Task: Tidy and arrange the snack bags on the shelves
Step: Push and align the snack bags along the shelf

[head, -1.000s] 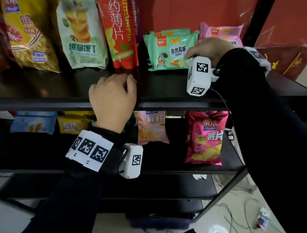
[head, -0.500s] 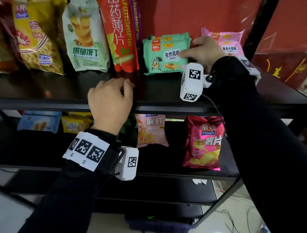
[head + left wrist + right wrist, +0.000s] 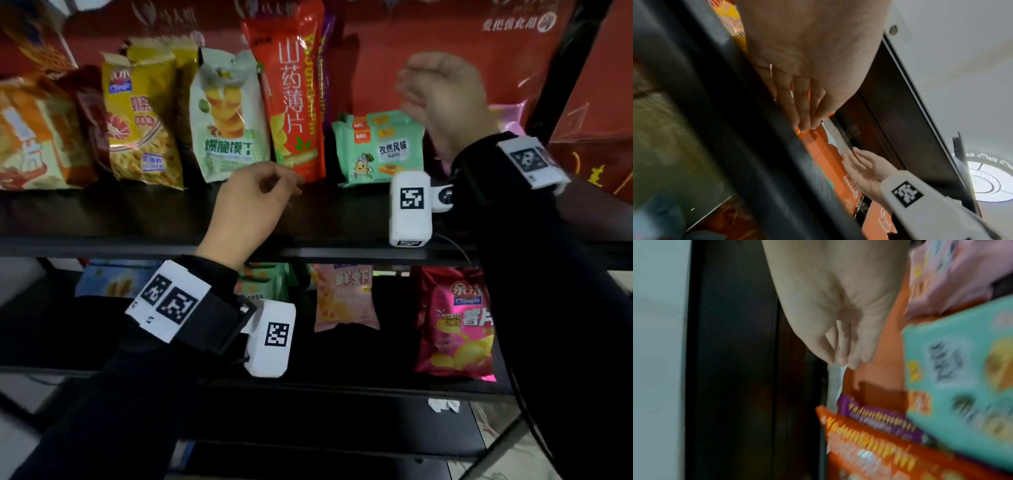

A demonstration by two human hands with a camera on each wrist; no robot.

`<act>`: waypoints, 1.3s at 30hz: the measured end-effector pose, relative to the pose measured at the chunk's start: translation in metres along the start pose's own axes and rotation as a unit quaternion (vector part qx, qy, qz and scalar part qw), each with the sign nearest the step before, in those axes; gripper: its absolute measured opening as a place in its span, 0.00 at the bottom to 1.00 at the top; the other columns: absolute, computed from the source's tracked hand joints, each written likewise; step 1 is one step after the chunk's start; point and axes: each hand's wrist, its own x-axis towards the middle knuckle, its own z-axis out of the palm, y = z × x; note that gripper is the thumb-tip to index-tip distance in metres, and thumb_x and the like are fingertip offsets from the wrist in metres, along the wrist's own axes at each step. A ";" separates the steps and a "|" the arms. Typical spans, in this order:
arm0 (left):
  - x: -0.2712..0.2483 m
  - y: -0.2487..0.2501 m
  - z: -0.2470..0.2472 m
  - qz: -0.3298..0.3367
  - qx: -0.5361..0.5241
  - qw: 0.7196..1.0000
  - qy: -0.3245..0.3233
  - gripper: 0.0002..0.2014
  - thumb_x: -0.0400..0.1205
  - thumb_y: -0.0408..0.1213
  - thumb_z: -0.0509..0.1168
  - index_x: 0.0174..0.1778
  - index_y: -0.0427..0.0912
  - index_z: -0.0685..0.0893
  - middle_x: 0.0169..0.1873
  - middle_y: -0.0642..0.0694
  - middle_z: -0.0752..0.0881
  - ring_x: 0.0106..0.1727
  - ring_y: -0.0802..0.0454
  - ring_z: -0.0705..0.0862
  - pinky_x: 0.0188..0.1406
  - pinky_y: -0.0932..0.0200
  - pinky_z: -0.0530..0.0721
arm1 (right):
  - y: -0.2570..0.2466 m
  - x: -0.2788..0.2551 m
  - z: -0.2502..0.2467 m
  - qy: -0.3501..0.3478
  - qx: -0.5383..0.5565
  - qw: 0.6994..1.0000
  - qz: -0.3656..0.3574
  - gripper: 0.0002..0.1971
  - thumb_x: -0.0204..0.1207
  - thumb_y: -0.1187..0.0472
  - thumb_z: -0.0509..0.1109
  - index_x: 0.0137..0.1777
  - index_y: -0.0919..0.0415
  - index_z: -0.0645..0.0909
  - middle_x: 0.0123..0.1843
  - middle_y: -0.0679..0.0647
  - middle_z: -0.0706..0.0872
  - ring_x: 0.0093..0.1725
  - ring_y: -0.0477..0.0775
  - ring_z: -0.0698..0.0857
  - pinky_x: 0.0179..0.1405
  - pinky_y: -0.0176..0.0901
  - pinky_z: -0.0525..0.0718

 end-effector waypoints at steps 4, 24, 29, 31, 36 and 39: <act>0.036 -0.005 -0.030 0.024 -0.029 0.999 -0.004 0.11 0.84 0.37 0.62 0.39 0.51 0.86 0.42 0.48 0.90 0.47 0.49 0.88 0.58 0.46 0.85 | -0.010 0.011 0.079 -0.083 -0.094 0.992 0.027 0.29 0.72 0.62 0.76 0.71 0.63 0.71 0.53 0.51 0.85 0.54 0.48 0.85 0.47 0.44 0.86; 0.084 -0.015 -0.058 -0.031 -0.166 0.962 -0.214 0.26 0.73 0.46 0.76 0.65 0.53 0.76 0.56 0.57 0.88 0.56 0.61 0.86 0.45 0.61 0.85 | -0.026 -0.016 0.130 -0.153 0.031 0.979 0.132 0.23 0.76 0.53 0.73 0.67 0.65 0.78 0.57 0.60 0.90 0.53 0.58 0.91 0.53 0.53 0.89; 0.082 -0.016 -0.057 -0.046 -0.183 0.951 -0.246 0.20 0.72 0.41 0.77 0.58 0.56 0.78 0.53 0.57 0.89 0.56 0.58 0.87 0.42 0.61 0.84 | -0.016 -0.018 0.122 -0.177 0.096 0.969 0.146 0.17 0.78 0.61 0.70 0.65 0.68 0.78 0.57 0.64 0.88 0.53 0.60 0.90 0.48 0.52 0.89; 0.082 -0.012 -0.059 -0.036 -0.180 0.944 -0.273 0.26 0.73 0.42 0.76 0.65 0.54 0.76 0.58 0.55 0.88 0.59 0.57 0.87 0.44 0.61 0.85 | -0.012 -0.018 0.122 -0.161 0.094 0.975 0.123 0.12 0.77 0.65 0.70 0.59 0.66 0.80 0.51 0.61 0.89 0.48 0.58 0.90 0.48 0.51 0.90; 0.096 0.002 -0.070 -0.019 -0.332 0.920 -0.206 0.23 0.84 0.39 0.64 0.75 0.38 0.72 0.65 0.40 0.84 0.64 0.46 0.85 0.64 0.48 0.84 | -0.005 -0.030 0.134 -0.215 0.022 0.972 0.092 0.23 0.76 0.75 0.67 0.71 0.73 0.72 0.57 0.67 0.84 0.52 0.62 0.85 0.58 0.56 0.85; 0.101 0.001 -0.072 -0.025 -0.368 0.920 -0.131 0.18 0.82 0.33 0.67 0.68 0.37 0.78 0.57 0.41 0.88 0.57 0.46 0.88 0.59 0.48 0.86 | -0.009 -0.034 0.138 -0.265 0.013 0.960 0.087 0.28 0.75 0.78 0.67 0.75 0.70 0.68 0.68 0.68 0.81 0.60 0.61 0.84 0.61 0.52 0.85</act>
